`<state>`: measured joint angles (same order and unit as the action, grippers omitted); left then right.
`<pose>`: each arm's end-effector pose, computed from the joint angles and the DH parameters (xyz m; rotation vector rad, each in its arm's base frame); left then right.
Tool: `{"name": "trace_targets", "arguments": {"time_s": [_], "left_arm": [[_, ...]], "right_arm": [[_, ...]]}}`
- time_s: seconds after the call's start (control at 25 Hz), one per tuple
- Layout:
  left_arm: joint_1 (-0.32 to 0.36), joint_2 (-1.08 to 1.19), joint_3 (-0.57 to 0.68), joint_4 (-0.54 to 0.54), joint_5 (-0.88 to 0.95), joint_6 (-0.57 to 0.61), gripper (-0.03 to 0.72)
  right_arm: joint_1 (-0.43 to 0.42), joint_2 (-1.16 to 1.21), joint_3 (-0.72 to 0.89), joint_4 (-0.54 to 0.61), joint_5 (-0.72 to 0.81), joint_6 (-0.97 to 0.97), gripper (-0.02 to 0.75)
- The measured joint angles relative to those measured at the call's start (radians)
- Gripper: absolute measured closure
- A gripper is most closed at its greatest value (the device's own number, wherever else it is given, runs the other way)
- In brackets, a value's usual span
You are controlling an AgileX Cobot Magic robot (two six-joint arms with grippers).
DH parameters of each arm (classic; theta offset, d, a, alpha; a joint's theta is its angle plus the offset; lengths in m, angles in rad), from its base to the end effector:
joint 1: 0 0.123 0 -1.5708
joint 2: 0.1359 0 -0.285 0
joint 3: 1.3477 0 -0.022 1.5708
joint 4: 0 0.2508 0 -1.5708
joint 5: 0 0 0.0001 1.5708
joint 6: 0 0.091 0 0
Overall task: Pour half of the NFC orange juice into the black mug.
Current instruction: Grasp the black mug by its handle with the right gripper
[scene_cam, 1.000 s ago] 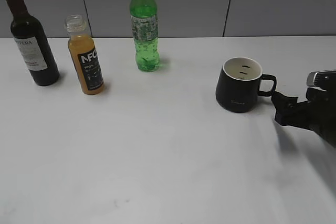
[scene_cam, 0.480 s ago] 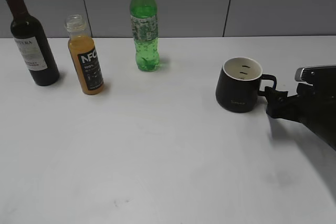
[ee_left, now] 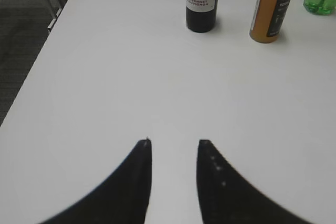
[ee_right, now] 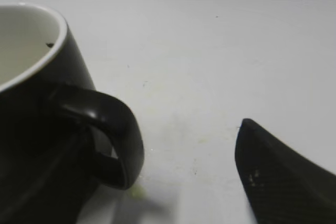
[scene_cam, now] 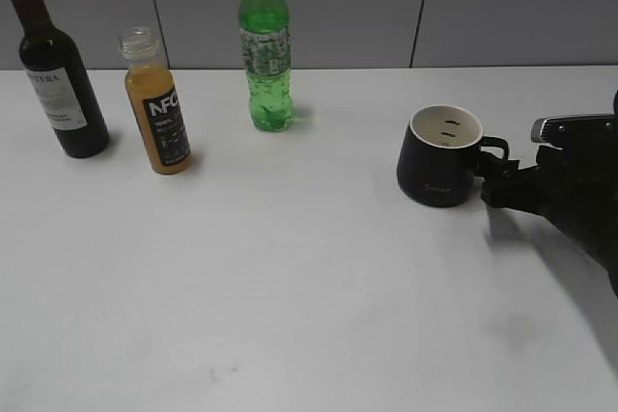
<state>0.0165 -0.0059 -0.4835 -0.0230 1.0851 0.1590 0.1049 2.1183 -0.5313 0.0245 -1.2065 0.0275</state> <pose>-0.0049 -0.0019 0.2707 0.1493 2.0747 0.0795 0.3053 0.0300 0.0690 -0.0482 1.8642 0.0763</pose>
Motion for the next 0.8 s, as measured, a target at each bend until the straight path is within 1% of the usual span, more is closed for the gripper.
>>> {"name": "trace_targets", "arguments": {"time_s": [0.6, 0.8], "left_arm": [[0.0, 0.0, 0.0, 0.0, 0.0, 0.0, 0.451], [0.0, 0.0, 0.0, 0.0, 0.0, 0.0, 0.451]], "right_arm": [[0.0, 0.069, -0.112, 0.007, -0.001, 0.0, 0.124], [-0.002, 0.108, -0.149, 0.001, -0.008, 0.0, 0.148]]}}
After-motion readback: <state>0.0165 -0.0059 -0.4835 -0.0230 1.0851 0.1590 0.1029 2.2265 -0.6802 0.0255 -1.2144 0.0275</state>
